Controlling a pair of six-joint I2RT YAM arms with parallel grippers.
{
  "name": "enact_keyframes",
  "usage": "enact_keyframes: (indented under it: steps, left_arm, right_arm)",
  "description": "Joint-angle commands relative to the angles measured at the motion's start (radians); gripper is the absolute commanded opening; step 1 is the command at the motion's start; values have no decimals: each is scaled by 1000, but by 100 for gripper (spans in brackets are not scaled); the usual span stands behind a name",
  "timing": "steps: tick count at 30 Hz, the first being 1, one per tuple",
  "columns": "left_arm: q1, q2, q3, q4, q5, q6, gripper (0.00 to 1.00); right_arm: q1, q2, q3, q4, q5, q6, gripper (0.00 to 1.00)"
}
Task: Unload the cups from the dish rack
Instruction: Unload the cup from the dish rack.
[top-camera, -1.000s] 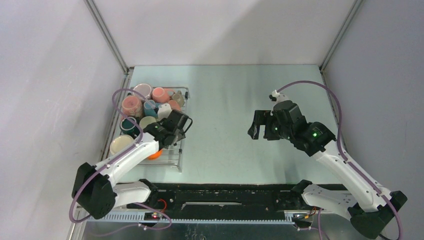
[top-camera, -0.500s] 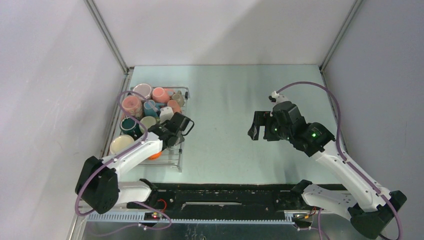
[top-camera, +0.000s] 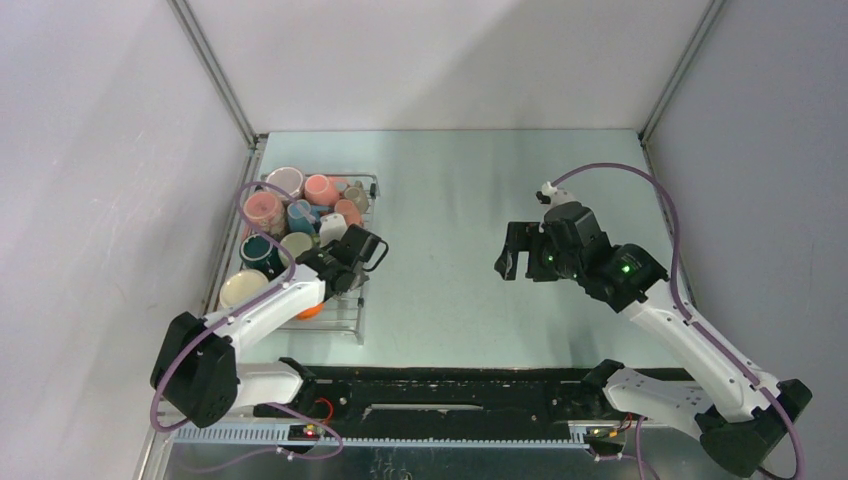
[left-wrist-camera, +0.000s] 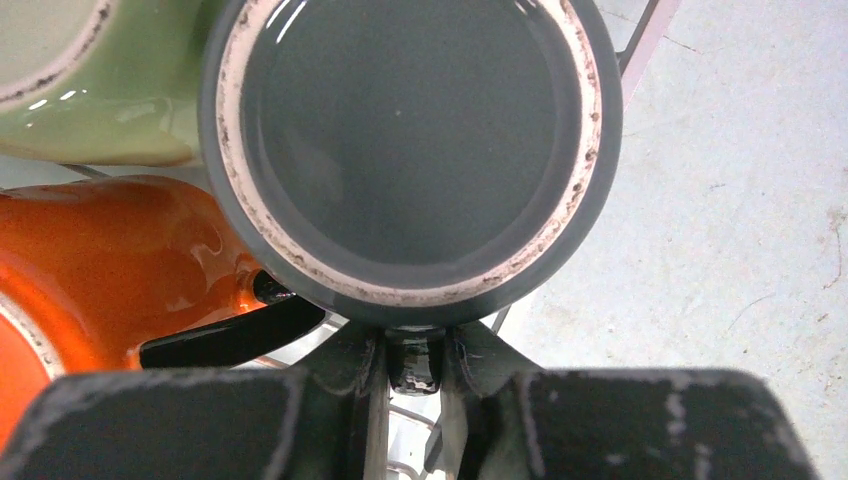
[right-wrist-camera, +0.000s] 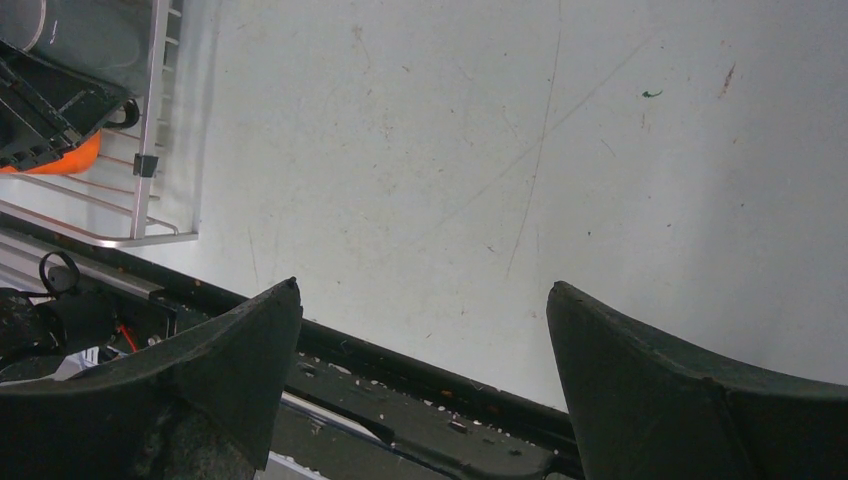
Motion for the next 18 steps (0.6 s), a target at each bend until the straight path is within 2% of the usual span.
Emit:
enact_keyframes:
  steps: [1,18]
  left_arm:
    - [6,-25,7,11,-67,9,1]
    - [4,-144,105,-70,-108,95,0]
  right_arm:
    - [1,7,-4,32,-6,18,99]
    - [9,33,-4,59,-4,22,99]
